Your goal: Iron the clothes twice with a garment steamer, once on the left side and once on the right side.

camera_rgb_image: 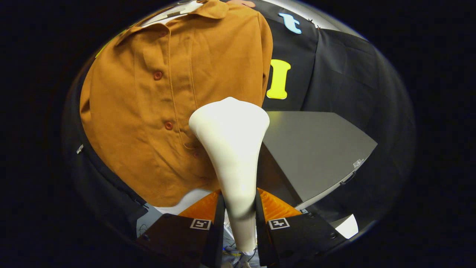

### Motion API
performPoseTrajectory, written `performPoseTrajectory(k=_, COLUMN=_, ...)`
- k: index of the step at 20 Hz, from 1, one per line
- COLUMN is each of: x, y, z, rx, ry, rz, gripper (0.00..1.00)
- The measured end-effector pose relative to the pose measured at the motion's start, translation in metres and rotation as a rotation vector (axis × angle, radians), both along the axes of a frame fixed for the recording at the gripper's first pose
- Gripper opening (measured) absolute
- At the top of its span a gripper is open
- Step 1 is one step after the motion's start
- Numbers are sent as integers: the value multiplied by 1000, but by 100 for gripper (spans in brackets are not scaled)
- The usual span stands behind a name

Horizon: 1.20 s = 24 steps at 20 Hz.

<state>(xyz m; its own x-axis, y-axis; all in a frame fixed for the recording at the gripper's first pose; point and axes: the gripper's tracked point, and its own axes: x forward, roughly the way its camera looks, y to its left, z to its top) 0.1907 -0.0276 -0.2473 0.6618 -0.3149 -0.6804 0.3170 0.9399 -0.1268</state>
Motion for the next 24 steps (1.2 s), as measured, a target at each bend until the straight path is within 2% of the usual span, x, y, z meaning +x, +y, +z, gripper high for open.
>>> performPoseTrajectory(k=9, x=41, y=68, z=100, rx=4, ry=-220, rz=126, gripper=41)
performPoseTrajectory(k=13, x=57, y=105, z=126, rx=-6, ry=-292, rz=200, gripper=40)
performPoseTrajectory(k=19, x=70, y=152, z=124, rx=34, ry=-300, rz=283, gripper=41)
performPoseTrajectory(k=24, x=77, y=162, z=115, rx=32, ry=-287, rz=283, gripper=41)
